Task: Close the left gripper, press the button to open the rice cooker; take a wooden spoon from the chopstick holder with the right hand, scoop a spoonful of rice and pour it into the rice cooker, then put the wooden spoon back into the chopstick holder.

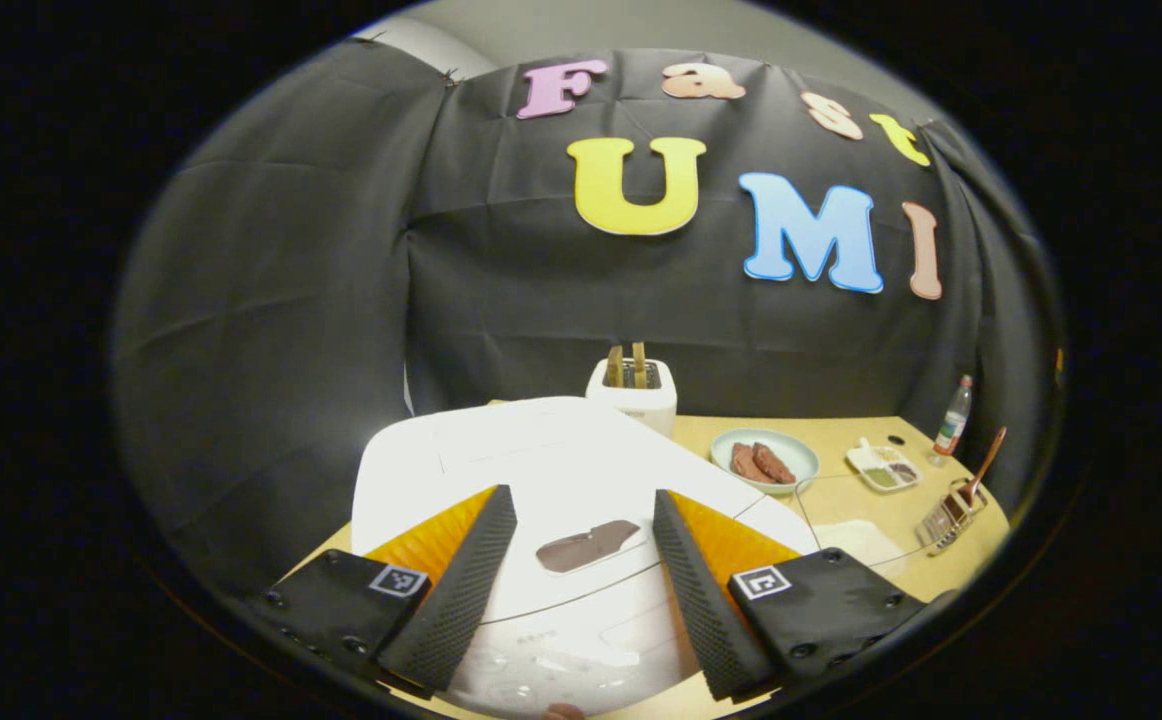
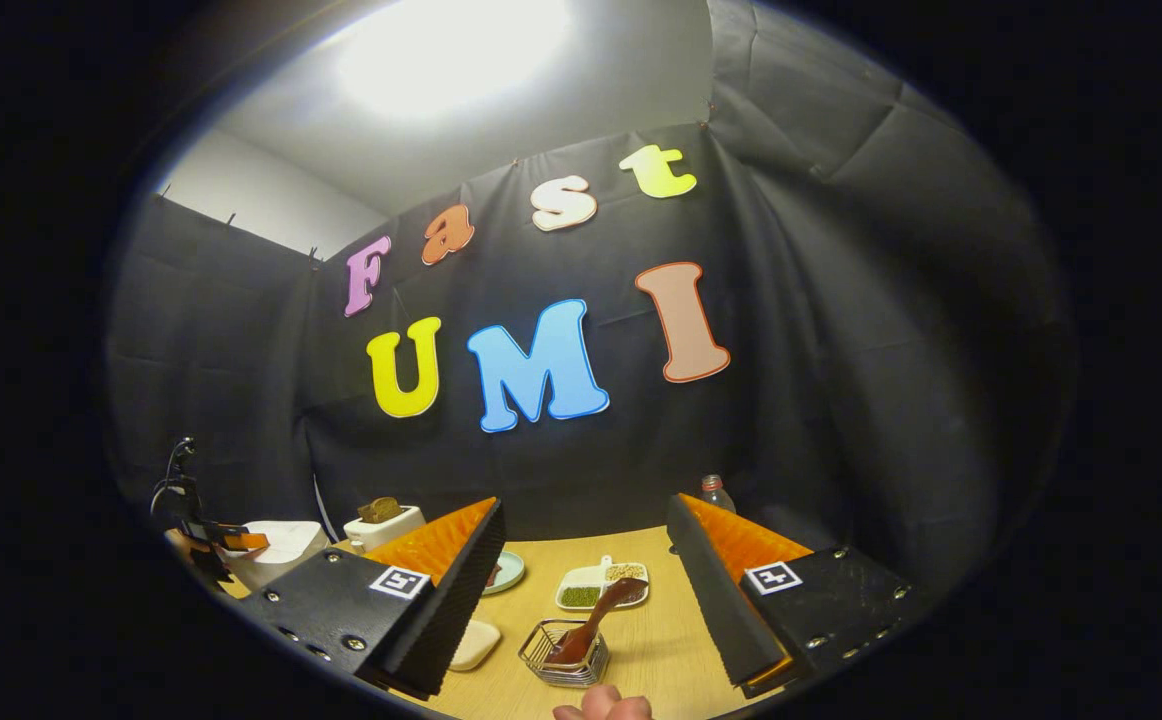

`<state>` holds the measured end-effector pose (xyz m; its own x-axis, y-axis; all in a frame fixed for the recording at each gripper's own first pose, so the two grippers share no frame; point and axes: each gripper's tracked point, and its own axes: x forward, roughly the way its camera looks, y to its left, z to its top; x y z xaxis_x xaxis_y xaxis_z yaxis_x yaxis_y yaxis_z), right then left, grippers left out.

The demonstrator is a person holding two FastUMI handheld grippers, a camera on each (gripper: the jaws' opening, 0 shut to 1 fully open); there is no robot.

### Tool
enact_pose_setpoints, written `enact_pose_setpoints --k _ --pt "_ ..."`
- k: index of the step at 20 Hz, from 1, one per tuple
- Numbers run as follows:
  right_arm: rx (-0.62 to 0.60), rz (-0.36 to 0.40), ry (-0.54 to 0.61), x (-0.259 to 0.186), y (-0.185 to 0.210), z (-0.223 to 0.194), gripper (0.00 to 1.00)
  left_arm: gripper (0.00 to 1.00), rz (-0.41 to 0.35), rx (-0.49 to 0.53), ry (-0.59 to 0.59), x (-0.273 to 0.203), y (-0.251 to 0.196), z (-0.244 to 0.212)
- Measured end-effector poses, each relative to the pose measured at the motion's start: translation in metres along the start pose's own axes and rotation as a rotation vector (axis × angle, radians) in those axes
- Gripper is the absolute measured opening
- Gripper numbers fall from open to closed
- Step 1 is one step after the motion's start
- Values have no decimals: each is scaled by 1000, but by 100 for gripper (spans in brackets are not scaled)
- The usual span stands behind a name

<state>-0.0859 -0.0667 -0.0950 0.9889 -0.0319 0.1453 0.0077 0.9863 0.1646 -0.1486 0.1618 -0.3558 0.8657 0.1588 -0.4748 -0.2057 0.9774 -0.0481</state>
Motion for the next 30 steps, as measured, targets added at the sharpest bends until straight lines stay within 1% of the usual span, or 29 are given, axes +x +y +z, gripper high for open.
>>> enact_pose_setpoints --k 2,3,5,6,7,8,11,12,13,14,15,17,18,19,21,22,23,24,26,28,30 --pt "6 2 -15 -2 -1 4 99 95 -8 -36 17 -1 2 9" --pt "8 3 -20 -3 -1 4 99 93 -4 -15 16 -1 5 11" --pt "-1 -6 -17 -4 -5 3 99 95 -24 -11 12 -1 -1 16" --pt "2 -9 -17 -4 -7 4 99 93 -23 -11 12 1 -1 16" --pt "5 -10 -18 -4 -7 4 99 99 -29 -16 13 1 -1 16" --pt "6 -12 -19 -5 -8 4 99 99 -33 -28 9 -1 -1 21" --pt "0 -18 -9 -2 -8 -2 99 96 -20 -4 -78 -16 3 48" --pt "-2 -19 -3 -1 -7 -3 99 95 -28 -10 -110 -24 -2 59" --pt "-6 -22 -1 2 -7 -2 99 93 -44 -20 -138 -32 -11 67" --pt "-13 -26 2 6 -6 -1 99 95 -65 -22 -172 -43 -25 77" --pt "-22 -27 8 11 -3 1 99 93 -83 -11 -208 -52 -39 88" --pt "-40 -35 21 21 4 8 99 95 -116 12 -273 -65 -73 114" --pt "-52 -37 25 29 10 14 99 96 -152 19 -297 -70 -98 128" --pt "-67 -46 33 37 14 21 99 99 -190 27 -312 -72 -121 141" --pt "-73 -38 50 55 27 37 99 97 -251 27 -330 -74 -156 175" --pt "-71 -38 65 63 31 43 99 97 -265 26 -332 -74 -169 191" --pt "-82 -42 73 71 37 50 99 100 -267 25 -335 -72 -177 206" --pt "-99 -54 82 76 39 58 99 100 -261 27 -341 -70 -182 221" --pt "-125 -60 83 84 51 73 99 96 -253 19 -343 -69 -195 243" --pt "-130 -62 81 88 60 85 99 93 -265 -12 -327 -72 -210 254" --pt "-119 -56 69 86 65 93 99 100 -251 7 -346 -80 -219 264"
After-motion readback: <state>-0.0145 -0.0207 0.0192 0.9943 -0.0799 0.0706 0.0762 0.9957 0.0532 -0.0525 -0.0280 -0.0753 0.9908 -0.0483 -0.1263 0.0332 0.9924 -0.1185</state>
